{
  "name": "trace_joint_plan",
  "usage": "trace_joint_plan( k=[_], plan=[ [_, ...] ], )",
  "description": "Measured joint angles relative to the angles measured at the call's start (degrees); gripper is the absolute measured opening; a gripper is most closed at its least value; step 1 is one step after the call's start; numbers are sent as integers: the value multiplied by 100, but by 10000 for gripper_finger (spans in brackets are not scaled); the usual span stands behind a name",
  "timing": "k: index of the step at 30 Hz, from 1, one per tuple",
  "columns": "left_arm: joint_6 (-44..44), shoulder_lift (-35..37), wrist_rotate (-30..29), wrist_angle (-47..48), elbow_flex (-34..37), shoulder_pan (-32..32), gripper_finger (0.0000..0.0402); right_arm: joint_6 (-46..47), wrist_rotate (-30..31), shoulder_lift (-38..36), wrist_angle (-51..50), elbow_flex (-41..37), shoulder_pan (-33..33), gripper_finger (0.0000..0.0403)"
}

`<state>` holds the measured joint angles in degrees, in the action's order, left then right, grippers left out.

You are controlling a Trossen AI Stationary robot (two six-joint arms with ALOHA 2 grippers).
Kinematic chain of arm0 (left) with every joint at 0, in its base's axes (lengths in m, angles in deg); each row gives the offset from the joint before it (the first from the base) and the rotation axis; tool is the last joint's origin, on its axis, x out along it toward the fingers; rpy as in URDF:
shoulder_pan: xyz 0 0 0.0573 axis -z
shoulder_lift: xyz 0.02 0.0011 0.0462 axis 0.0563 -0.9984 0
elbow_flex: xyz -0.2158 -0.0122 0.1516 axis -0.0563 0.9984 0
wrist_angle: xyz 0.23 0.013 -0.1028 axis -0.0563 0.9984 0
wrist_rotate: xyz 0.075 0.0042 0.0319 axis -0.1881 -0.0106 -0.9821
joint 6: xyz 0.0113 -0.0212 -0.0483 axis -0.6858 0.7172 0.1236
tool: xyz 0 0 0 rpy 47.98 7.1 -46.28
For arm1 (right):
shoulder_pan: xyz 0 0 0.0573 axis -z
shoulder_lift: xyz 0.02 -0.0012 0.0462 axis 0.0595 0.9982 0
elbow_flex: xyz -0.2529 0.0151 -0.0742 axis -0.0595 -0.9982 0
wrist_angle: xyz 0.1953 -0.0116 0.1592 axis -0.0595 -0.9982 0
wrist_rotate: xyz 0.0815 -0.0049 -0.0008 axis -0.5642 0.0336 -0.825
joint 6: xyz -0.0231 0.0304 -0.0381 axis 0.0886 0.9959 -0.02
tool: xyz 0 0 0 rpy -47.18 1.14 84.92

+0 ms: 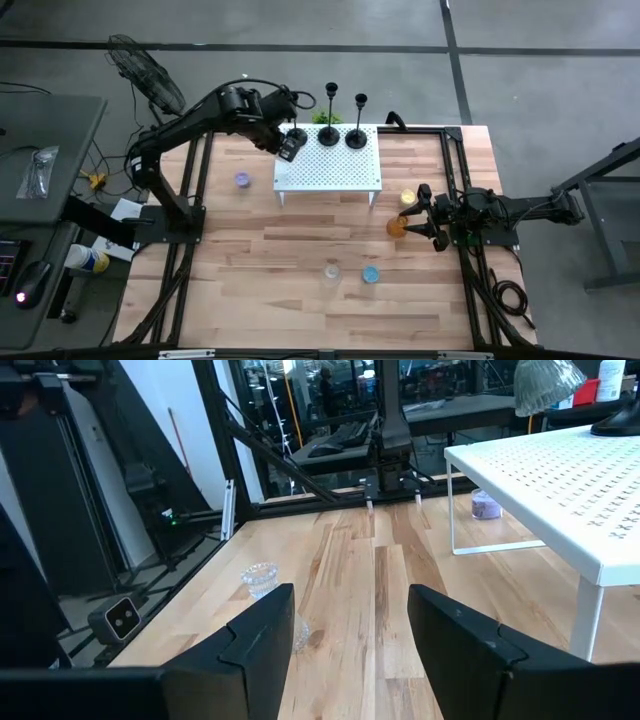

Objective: Pick & Place candle stick holders
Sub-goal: Put the green candle holder on the shelf

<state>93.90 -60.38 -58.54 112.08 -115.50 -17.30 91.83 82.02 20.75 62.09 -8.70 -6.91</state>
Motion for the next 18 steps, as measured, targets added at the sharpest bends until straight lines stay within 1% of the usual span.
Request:
trace_joint_plan(
  k=[6,10,16,18],
  plan=[
    [206,-130,220,-291,1,35,19,1,0,1,0,-1,-1,191],
    [397,-235,284,-333,2,30,19,-1,0,0,0,0,-1,191],
    [568,-387,601,-463,4,22,19,0,0,0,0,0,0,191],
    [617,-449,624,-508,4,21,19,0,0,1,1,-1,0,191]
  ],
)
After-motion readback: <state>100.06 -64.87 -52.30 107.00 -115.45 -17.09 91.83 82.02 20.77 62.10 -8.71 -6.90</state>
